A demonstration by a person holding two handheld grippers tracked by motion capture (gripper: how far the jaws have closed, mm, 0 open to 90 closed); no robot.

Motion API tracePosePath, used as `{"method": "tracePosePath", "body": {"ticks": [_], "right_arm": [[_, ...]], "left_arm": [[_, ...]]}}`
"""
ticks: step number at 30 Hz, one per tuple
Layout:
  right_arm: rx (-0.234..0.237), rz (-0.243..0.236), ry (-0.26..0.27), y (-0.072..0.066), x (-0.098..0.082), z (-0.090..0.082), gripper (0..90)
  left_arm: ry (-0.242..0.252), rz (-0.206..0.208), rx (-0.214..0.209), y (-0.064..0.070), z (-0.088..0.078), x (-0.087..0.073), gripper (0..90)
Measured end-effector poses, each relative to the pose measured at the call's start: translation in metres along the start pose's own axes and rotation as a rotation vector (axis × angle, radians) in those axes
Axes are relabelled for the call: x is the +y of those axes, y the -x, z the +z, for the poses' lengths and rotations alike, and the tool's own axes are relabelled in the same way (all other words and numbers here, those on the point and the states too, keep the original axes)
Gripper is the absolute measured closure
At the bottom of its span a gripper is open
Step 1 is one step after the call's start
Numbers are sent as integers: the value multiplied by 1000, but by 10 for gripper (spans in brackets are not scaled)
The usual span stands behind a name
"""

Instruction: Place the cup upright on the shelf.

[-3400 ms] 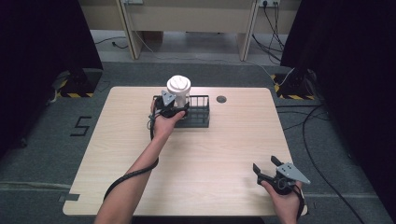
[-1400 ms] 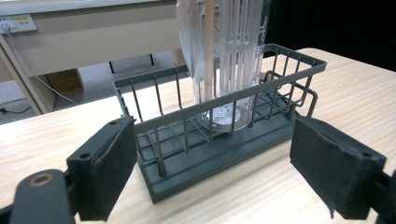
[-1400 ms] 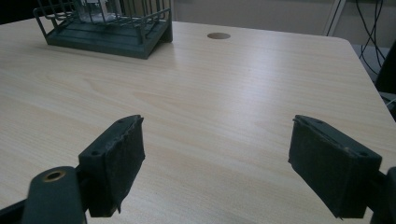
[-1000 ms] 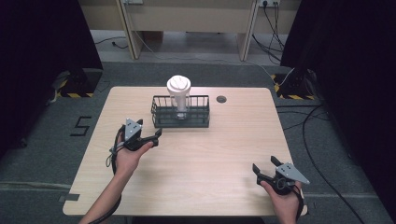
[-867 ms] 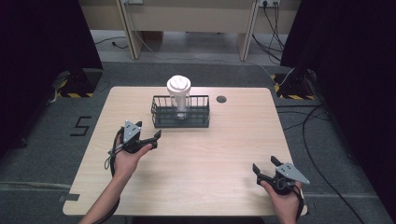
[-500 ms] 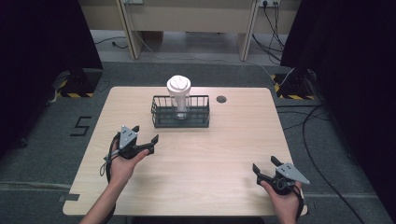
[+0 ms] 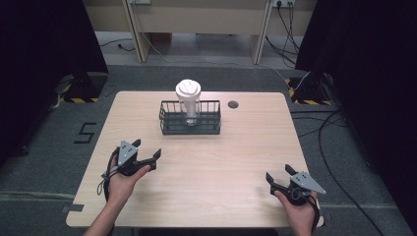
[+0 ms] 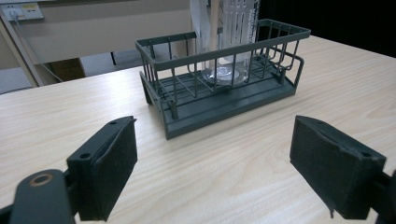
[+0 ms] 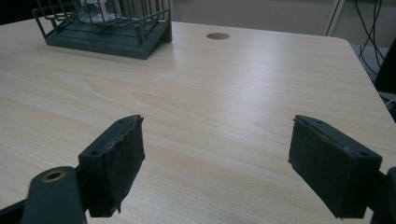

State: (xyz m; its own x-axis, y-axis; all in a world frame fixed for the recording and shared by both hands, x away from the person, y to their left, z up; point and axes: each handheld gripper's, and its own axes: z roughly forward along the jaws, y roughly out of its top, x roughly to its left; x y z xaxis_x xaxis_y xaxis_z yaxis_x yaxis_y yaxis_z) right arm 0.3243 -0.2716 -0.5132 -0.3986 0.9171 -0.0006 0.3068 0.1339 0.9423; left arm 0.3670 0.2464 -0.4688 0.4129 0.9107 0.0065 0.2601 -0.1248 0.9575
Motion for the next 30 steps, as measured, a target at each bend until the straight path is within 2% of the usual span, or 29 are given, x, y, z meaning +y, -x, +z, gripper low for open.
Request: {"method": "tracePosePath", "body": {"ticks": [16,30], "right_arm": [[-2,-3,-2,-1,0,0,187],[-2,1,-3,-1,0,0,187]], "left_arm": [[-4,-18,23,-9,-23,-13,144],[-19,-42,60,-22,-40,-26,144]]}}
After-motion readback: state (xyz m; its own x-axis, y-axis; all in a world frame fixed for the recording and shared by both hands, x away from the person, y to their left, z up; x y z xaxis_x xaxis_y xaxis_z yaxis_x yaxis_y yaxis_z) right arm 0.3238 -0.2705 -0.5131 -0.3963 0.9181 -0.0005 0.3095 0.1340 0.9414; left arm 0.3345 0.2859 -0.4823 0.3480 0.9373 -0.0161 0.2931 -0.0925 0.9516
